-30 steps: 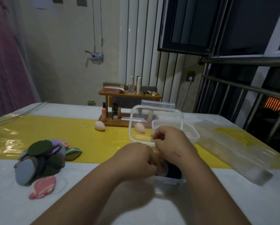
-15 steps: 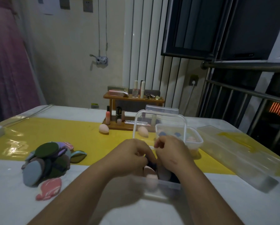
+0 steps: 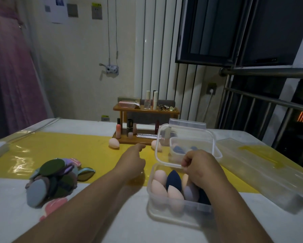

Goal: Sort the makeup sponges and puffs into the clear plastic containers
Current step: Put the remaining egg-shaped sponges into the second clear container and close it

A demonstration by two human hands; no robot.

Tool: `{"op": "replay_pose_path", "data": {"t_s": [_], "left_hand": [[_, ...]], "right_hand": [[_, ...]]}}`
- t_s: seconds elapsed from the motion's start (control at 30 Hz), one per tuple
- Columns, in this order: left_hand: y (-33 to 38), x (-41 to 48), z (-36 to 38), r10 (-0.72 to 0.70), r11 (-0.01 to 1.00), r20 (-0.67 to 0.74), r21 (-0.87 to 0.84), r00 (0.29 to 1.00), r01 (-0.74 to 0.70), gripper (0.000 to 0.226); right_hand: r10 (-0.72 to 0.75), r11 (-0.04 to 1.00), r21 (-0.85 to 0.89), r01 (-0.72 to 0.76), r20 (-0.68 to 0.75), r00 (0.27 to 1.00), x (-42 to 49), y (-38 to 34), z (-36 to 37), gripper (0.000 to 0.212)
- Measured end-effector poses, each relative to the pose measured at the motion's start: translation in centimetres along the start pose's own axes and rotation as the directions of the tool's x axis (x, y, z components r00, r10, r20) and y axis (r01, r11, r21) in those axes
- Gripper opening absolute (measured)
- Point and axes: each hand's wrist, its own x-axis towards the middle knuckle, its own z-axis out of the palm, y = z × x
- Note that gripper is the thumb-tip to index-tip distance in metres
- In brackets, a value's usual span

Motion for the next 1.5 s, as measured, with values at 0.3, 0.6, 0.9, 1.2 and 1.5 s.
{"op": "replay_pose_path", "data": {"t_s": [0.3,0.6,0.9,1.2,1.5], "left_hand": [[1.2,4.2,3.5,0.153,0.947,0.055,0.277,0.987,-0.162,0.046],[2.0,5.4,4.7,-0.024,0.897,0.17,0.439,0.985,-0.054,0.034],[2.5,2.4,2.8,0.023,0.961,0.104,0.272,0.994,-0.051,0.018],[-0.4,-0.7,0.4,-0.099,0.988,-0.069,-0.13,0.993,0.09,0.031],[1.0,-5.7,-1.7,0.026,0.898,-0.367,-0.4,0.93,-0.183,0.013]], "right_hand": [[0.033,0.999,-0.018,-0.032,0.047,0.998,0.2,-0.1,-0.3,0.017],[0.0,1.0,-0.023,-0.001,-0.014,1.0,0.5,0.2,0.4,0.029],[-0.034,0.999,0.002,0.034,-0.041,0.999,0.6,0.5,0.9,0.022],[-0.054,0.998,0.033,0.059,-0.119,0.991,0.6,-0.3,1.4,0.022],[-0.187,0.921,0.313,0.232,-0.167,0.968,0.2,-0.7,1.5,0.013]]}}
